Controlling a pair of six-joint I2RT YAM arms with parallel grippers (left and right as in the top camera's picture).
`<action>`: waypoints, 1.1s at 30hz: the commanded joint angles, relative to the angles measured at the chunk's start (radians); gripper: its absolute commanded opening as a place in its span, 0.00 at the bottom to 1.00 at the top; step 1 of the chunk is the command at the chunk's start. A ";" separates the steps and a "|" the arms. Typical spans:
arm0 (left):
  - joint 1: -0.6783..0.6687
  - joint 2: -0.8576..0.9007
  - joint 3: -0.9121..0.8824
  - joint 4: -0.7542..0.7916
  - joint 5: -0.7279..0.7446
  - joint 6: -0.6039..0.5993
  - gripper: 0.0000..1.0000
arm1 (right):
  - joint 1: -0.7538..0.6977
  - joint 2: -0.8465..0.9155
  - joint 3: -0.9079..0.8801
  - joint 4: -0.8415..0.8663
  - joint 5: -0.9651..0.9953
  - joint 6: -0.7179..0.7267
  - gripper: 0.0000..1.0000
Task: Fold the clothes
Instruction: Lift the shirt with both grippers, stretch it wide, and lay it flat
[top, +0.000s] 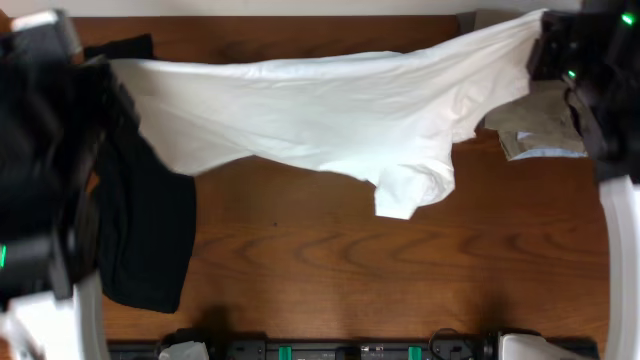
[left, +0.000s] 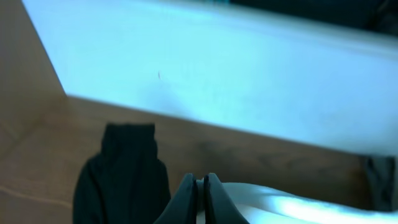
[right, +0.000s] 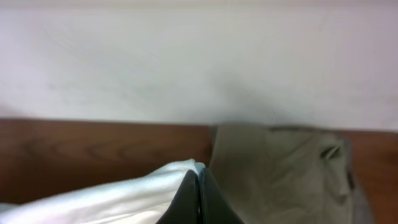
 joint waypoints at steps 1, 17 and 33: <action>0.005 -0.094 0.013 0.004 -0.010 0.018 0.06 | -0.011 -0.103 0.016 -0.013 0.003 -0.012 0.01; 0.005 -0.316 0.060 0.003 -0.063 0.033 0.06 | -0.011 -0.453 0.016 -0.045 0.022 -0.012 0.01; 0.005 0.032 0.059 -0.109 -0.109 0.033 0.06 | -0.010 -0.187 0.016 -0.047 -0.076 -0.012 0.01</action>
